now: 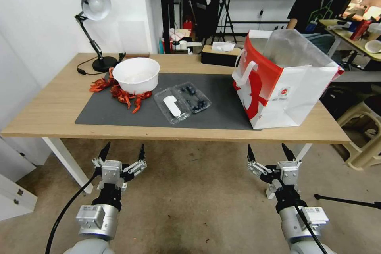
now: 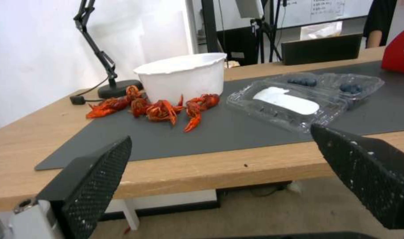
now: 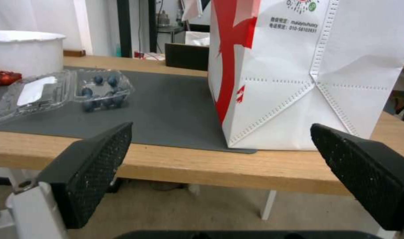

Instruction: Close the takeout container lid, then place the container into the takeout bag.

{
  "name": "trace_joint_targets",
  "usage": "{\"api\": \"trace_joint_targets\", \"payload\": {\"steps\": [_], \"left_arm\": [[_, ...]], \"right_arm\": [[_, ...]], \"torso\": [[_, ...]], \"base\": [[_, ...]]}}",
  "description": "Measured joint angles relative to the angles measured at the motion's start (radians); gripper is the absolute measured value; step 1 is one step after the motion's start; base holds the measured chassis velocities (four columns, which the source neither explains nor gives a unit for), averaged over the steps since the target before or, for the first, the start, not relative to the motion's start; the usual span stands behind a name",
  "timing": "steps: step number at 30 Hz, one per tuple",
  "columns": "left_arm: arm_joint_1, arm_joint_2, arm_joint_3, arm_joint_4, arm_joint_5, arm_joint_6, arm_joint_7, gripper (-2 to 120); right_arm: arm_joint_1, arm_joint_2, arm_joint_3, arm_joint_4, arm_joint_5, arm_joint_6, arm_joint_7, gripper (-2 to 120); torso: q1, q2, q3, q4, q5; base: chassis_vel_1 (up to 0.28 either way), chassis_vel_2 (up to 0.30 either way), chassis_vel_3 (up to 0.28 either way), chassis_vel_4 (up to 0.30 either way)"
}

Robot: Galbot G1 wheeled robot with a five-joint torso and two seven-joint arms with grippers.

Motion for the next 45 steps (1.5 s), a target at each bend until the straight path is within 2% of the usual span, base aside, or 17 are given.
{"api": "trace_joint_targets", "payload": {"steps": [10, 13, 14, 15, 16, 17, 18, 20, 23, 25, 26, 29, 31, 35, 39, 42, 45], "left_arm": [[-0.004, -0.004, 0.001, -0.002, -0.008, 0.011, 0.000, 100], [-0.039, -0.036, 0.009, -0.023, -0.060, 0.096, 0.001, 100], [-0.039, -0.036, 0.009, -0.023, -0.060, 0.096, 0.001, 100], [-0.050, -0.046, 0.012, -0.029, -0.076, 0.123, 0.001, 100], [-0.079, -0.074, 0.020, -0.047, -0.121, 0.196, 0.003, 100], [-0.079, -0.074, 0.020, -0.047, -0.121, 0.196, 0.003, 100], [-0.092, -0.087, 0.024, -0.055, -0.142, 0.227, 0.004, 100], [-0.098, -0.090, 0.011, -0.059, -0.169, 0.224, 0.006, 100], [-0.100, -0.082, -0.005, -0.058, -0.187, 0.197, 0.007, 100], [-0.099, -0.070, -0.014, -0.049, -0.194, 0.173, 0.008, 100], [-0.099, -0.070, -0.014, -0.049, -0.194, 0.173, 0.008, 100], [-0.100, -0.055, -0.029, -0.035, -0.199, 0.142, 0.013, 100], [-0.104, -0.049, -0.029, -0.031, -0.203, 0.139, 0.014, 100], [-0.118, -0.023, -0.027, -0.011, -0.217, 0.134, 0.022, 100], [-0.115, -0.019, -0.031, 0.000, -0.222, 0.116, 0.025, 100], [-0.114, -0.023, -0.036, 0.002, -0.222, 0.109, 0.025, 100], [-0.112, -0.033, -0.043, 0.002, -0.220, 0.104, 0.027, 100]], "right_arm": [[0.001, 0.000, 0.000, 0.000, 0.000, -0.002, 0.000, 100], [0.020, -0.007, 0.009, 0.005, 0.013, -0.043, 0.000, 100], [0.020, -0.007, 0.009, 0.005, 0.013, -0.043, 0.000, 100], [0.029, -0.011, 0.015, 0.008, 0.019, -0.063, 0.000, 100], [0.055, -0.021, 0.029, 0.017, 0.038, -0.121, 0.001, 100], [0.055, -0.021, 0.029, 0.017, 0.038, -0.121, 0.001, 100], [0.069, -0.026, 0.036, 0.021, 0.047, -0.149, 0.002, 100], [0.074, -0.027, 0.037, 0.022, 0.049, -0.152, 0.002, 100], [0.099, -0.039, 0.051, 0.032, 0.074, -0.205, 0.002, 100], [0.138, -0.057, 0.075, 0.047, 0.113, -0.292, 0.005, 100], [0.138, -0.057, 0.075, 0.047, 0.113, -0.292, 0.005, 100], [0.195, -0.092, 0.090, 0.075, 0.184, -0.398, 0.014, 100], [0.206, -0.104, 0.083, 0.084, 0.210, -0.401, 0.019, 100], [0.230, -0.133, 0.071, 0.096, 0.266, -0.404, 0.042, 100], [0.284, -0.170, 0.044, 0.089, 0.315, -0.418, 0.062, 100], [0.323, -0.200, 0.013, 0.069, 0.347, -0.426, 0.078, 100], [0.398, -0.262, -0.063, 0.012, 0.422, -0.423, 0.131, 100]], "torso": [[0.000, 0.000, 0.000, 0.0000, 0.0001], [0.000, 0.000, 0.000, 0.0000, 0.0000], [0.000, 0.000, 0.000, 0.0000, 0.0000], [0.000, 0.000, 0.000, 0.0000, 0.0001], [0.000, 0.000, 0.000, 0.0000, 0.0002], [0.000, 0.000, 0.000, 0.0000, 0.0002], [0.000, 0.000, 0.000, 0.0000, 0.0001], [0.000, 0.000, 0.000, -0.0001, 0.0005], [0.000, 0.000, 0.000, 0.0001, 0.0000], [0.000, 0.000, 0.000, 0.0001, 0.0000], [0.000, 0.000, 0.000, 0.0001, 0.0000], [0.000, 0.000, 0.000, 0.0001, 0.0001], [0.000, 0.000, 0.000, 0.0005, -0.0002], [0.000, 0.000, 0.000, -0.0006, -0.0002], [0.000, 0.000, 0.000, 0.0001, 0.0000], [0.000, 0.000, 0.000, 0.0002, 0.0001], [0.000, 0.000, 0.000, 0.0001, 0.0000]], "base": [[0.000, 0.000, 0.000, 0.000], [0.000, 0.000, 0.000, 0.000], [0.000, 0.000, 0.000, 0.000], [0.000, 0.000, 0.000, 0.000], [0.000, 0.000, 0.000, 0.000], [0.000, 0.000, 0.000, 0.000], [0.000, 0.000, 0.000, 0.000], [0.000, 0.000, 0.000, 0.000], [0.000, 0.000, 0.000, 0.000], [0.000, 0.000, 0.000, 0.000], [0.000, 0.000, 0.000, 0.000], [0.000, 0.000, 0.000, 0.000], [0.000, 0.000, 0.000, 0.000], [0.000, 0.000, 0.000, 0.000], [0.000, 0.000, 0.000, 0.000], [0.000, 0.000, 0.000, 0.000], [0.000, 0.000, 0.000, 0.000]]}}
